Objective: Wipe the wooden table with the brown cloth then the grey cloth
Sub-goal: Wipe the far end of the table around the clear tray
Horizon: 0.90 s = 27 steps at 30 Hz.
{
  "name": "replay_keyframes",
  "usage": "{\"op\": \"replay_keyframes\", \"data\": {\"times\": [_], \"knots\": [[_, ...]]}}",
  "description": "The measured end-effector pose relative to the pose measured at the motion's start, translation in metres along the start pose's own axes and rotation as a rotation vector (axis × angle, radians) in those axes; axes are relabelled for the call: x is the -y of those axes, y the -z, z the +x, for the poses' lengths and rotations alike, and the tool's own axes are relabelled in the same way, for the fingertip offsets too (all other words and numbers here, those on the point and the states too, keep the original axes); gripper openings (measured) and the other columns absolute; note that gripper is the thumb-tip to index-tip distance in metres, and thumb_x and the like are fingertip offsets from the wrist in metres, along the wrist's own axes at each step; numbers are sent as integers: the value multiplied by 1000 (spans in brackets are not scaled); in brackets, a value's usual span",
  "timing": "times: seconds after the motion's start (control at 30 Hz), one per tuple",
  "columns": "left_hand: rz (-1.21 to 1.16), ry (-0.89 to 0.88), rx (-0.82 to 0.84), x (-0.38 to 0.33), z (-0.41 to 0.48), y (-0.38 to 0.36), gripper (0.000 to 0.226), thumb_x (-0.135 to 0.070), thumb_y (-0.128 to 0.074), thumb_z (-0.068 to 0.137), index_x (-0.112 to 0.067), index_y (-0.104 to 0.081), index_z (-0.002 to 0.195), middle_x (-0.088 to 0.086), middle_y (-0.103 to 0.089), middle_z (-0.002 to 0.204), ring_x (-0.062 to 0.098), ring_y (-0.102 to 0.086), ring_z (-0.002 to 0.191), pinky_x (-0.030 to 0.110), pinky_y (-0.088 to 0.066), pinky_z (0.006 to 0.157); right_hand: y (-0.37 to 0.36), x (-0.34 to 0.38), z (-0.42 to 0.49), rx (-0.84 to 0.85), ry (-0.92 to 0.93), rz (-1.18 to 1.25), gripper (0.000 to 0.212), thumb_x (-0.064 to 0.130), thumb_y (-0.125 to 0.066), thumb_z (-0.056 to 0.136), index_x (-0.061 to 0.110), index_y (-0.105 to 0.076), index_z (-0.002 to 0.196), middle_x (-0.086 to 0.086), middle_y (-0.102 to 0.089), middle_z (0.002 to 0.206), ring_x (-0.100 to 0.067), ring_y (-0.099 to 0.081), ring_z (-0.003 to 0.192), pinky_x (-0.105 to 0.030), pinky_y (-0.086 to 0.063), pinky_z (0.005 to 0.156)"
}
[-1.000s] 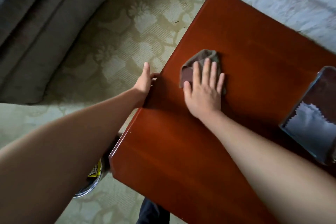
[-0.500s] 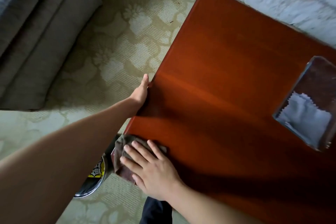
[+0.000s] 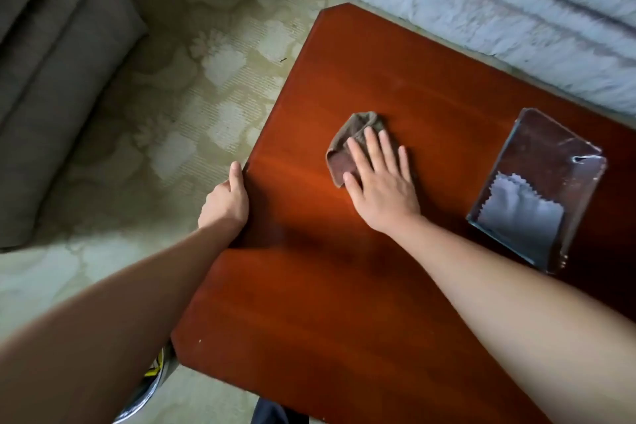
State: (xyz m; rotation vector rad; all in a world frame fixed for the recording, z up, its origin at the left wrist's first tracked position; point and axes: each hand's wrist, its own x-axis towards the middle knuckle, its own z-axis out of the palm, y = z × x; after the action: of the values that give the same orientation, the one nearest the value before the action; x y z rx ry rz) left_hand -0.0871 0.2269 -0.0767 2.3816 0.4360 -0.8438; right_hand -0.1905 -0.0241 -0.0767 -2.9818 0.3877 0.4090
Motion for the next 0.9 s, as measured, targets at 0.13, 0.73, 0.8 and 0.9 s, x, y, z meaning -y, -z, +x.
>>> {"op": "replay_keyframes", "data": {"times": [0.13,0.73,0.8,0.9], "knots": [[64,-1,-40,-1,0,-2,86,-66,-10,105,-6,-55,145,26,-57,144,42,-53,133,48,-37,111,-2,9,-2,-27,-129,54,70,53,-17,103,28,-10,168,-5,-2,176,-26,3,162,-55,-1,130],[348,-259,-451,-100,15,-61,61,-53,-22,107,-13,-46,145,17,-59,139,41,-52,127,57,-36,104,27,-62,95,-24,-144,81,65,56,-19,108,34,-2,167,1,9,176,-23,12,161,-52,6,129],[361,-251,-490,-97,17,-65,59,-52,-25,107,-12,-47,144,19,-60,136,42,-53,124,58,-37,102,37,-82,124,-34,-200,100,65,56,-17,108,35,0,167,2,11,176,-22,14,161,-51,8,129],[346,-267,-514,-94,20,-65,56,-49,-28,108,-10,-48,143,22,-60,135,45,-53,123,59,-37,102,46,-109,146,-43,-309,136,65,54,-17,108,35,0,167,0,11,176,-23,15,161,-52,9,129]]}}
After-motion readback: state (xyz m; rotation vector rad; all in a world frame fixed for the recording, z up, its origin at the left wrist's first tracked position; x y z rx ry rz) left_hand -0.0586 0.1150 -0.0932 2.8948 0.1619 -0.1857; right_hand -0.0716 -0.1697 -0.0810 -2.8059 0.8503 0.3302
